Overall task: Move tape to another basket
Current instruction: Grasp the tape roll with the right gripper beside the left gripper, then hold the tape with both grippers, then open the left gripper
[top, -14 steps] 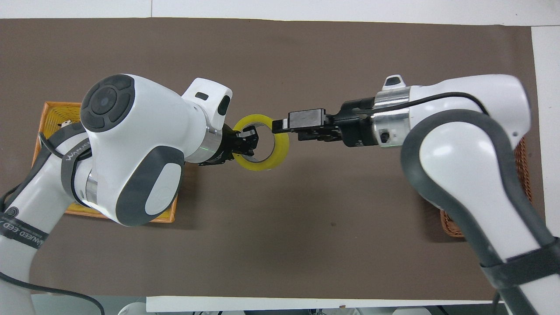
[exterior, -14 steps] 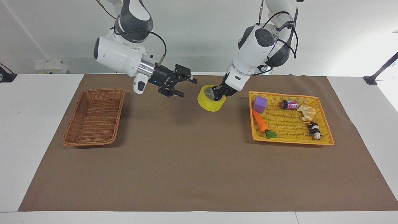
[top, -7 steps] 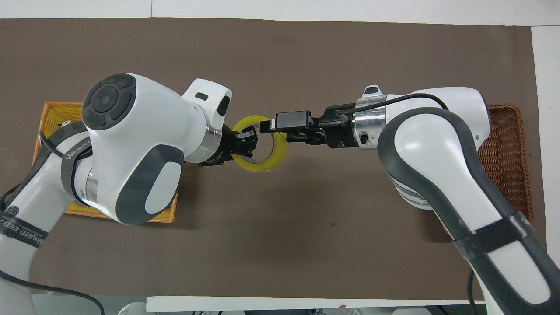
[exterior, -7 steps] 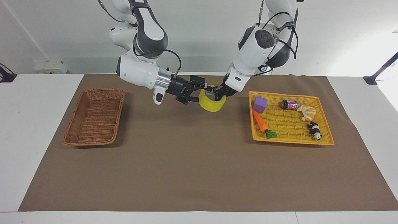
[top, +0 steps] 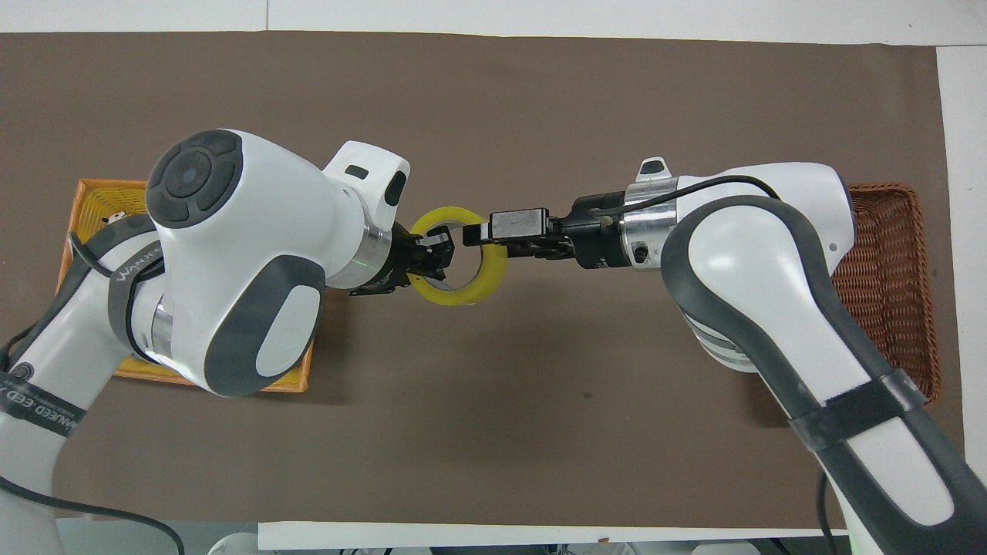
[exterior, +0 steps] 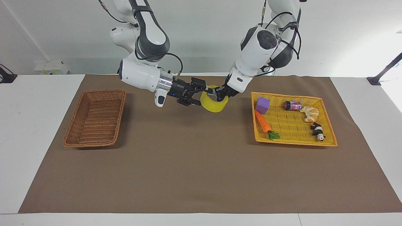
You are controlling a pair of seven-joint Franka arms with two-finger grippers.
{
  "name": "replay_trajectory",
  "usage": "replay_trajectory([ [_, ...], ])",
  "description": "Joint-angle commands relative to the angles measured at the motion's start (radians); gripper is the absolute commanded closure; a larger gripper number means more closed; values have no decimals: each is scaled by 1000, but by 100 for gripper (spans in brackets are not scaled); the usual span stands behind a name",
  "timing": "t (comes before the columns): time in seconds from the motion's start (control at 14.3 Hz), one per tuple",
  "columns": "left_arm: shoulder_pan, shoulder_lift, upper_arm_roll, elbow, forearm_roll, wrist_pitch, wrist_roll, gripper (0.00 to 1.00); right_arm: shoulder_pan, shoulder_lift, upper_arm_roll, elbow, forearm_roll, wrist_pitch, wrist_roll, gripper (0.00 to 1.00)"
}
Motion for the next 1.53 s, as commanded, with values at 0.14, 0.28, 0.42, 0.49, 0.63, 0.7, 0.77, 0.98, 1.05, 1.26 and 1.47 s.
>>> replay_trajectory([
  [0.14, -10, 7, 8, 30, 0, -27, -5, 100, -18, -12, 8, -19, 18, -17, -31, 0],
  [0.28, -10, 7, 8, 30, 12, -32, -3, 100, -17, -12, 8, -20, 18, -17, -31, 4],
  [0.42, -10, 7, 8, 28, 12, -33, -3, 100, -17, -14, 8, -20, 18, -17, -33, 6],
  [0.49, -10, 7, 8, 28, 12, -33, -3, 100, -12, -14, 8, -20, 18, -14, -33, 6],
  [0.63, -10, 7, 8, 28, 12, -33, -3, 100, -6, -15, 8, -25, 18, -4, -31, 6],
  [0.7, -10, 7, 8, 28, 12, -33, -3, 100, -7, -15, 8, -28, 18, -14, -30, 6],
  [0.77, -10, 7, 8, 28, 12, -33, -3, 100, -10, -17, 8, -28, 18, -20, -31, 6],
  [0.98, -10, 5, 8, 25, 12, -33, -2, 100, -9, -17, 8, -29, 18, -15, -31, 15],
  [1.05, -10, 5, 7, 24, 12, -30, -2, 100, -9, -17, 8, -29, 18, -17, -31, 18],
  [1.26, -8, 5, 7, 24, 12, -32, -2, 98, -7, -17, 8, -29, 18, -17, -31, 29],
  [1.47, -8, 5, 7, 24, 12, -32, -2, 98, -7, -17, 8, -29, 18, -18, -31, 89],
])
